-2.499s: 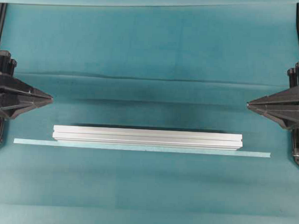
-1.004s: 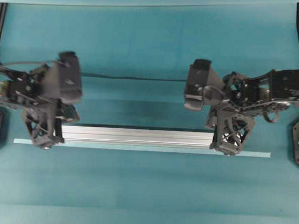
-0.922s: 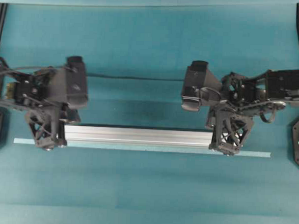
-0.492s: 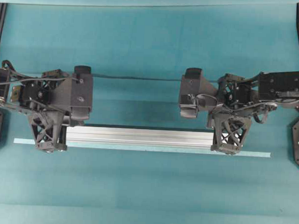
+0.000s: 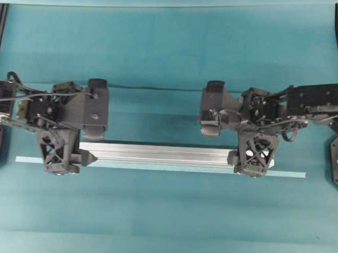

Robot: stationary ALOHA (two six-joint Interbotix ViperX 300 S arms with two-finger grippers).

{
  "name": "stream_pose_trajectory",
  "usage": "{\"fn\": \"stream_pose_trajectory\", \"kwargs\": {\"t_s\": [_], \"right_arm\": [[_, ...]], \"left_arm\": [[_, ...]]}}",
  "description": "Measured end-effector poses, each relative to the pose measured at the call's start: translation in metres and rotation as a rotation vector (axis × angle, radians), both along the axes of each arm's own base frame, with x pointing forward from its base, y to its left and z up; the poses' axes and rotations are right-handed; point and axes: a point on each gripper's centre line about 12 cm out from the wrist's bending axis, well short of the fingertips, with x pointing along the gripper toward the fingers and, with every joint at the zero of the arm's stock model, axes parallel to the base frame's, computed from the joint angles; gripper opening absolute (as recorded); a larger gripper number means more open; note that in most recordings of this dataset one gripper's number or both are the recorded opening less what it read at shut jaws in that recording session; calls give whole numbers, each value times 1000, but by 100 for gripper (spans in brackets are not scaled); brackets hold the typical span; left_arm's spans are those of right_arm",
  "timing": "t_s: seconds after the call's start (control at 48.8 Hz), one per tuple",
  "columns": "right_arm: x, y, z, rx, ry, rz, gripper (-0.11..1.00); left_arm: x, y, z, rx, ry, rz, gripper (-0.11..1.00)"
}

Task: Lift the metal rail with both hands.
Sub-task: 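Close both grippers on the rail near its ends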

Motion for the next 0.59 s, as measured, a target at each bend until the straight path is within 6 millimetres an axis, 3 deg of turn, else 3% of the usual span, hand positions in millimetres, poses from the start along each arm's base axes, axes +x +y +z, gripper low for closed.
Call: {"fn": "stream_pose_trajectory", "kwargs": {"t_s": [0.389,0.594], "right_arm": [[7,4,-10,-21,-18,22,96],[11,10,-30,-22,-13,40,96]], "left_arm": [[7,0,-26,-3,21,2,97],[15,-1,-48,-7,31,7,97]]}}
